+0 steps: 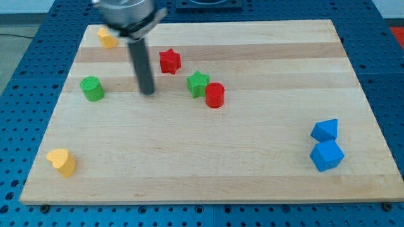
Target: Move the green circle left to the green star which is at the middle of the board
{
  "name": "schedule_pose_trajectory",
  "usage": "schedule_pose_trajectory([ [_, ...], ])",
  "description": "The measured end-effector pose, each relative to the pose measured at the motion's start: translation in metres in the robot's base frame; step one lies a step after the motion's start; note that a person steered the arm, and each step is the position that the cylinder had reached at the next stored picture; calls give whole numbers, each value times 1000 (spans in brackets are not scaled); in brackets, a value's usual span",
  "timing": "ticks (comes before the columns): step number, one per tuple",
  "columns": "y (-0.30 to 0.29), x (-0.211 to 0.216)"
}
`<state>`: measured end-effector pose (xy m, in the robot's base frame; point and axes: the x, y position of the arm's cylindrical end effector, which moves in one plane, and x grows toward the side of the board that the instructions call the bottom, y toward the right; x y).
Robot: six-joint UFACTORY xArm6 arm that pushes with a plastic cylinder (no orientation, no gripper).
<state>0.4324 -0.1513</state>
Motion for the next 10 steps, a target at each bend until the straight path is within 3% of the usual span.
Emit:
schedule_pose_trajectory([
  [1,-49,48],
  [2,-98,-7],
  [3,-92,-15],
  [4,-150,-10],
  [5,-138,-31],
  [6,-81,-28],
  [7,-94,-36],
  [8,-120,-85],
  [10,-35,39],
])
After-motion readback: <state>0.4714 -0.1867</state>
